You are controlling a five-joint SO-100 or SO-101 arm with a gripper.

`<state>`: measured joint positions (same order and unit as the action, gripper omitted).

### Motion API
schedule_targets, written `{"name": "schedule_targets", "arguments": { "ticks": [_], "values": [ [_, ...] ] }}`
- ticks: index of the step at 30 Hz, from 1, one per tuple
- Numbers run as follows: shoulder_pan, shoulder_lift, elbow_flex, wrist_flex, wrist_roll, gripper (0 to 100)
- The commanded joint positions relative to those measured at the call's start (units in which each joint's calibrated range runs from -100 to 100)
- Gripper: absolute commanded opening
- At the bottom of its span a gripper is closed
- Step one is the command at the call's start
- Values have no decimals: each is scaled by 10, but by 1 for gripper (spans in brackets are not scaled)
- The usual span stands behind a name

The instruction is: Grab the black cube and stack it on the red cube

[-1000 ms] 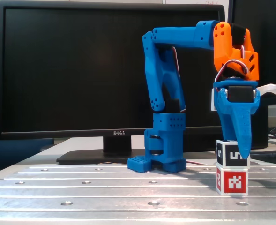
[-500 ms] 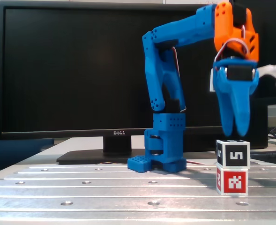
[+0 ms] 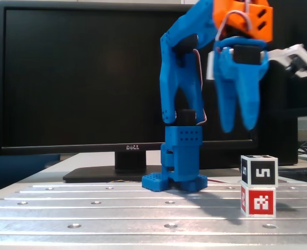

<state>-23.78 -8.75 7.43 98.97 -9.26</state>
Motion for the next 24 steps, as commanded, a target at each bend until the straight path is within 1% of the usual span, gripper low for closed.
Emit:
{"name": "schedule_targets", "arguments": {
  "ticks": [1, 6, 10, 14, 19, 24],
  "values": [
    [43, 16, -21, -6, 59, 33],
    [87, 39, -9, -71, 103, 22],
    [107, 39, 41, -130, 127, 18],
    [115, 4, 124, -198, 128, 15],
    [115, -89, 264, -291, 128, 15],
    [116, -176, 368, -340, 126, 12]
  ]
}}
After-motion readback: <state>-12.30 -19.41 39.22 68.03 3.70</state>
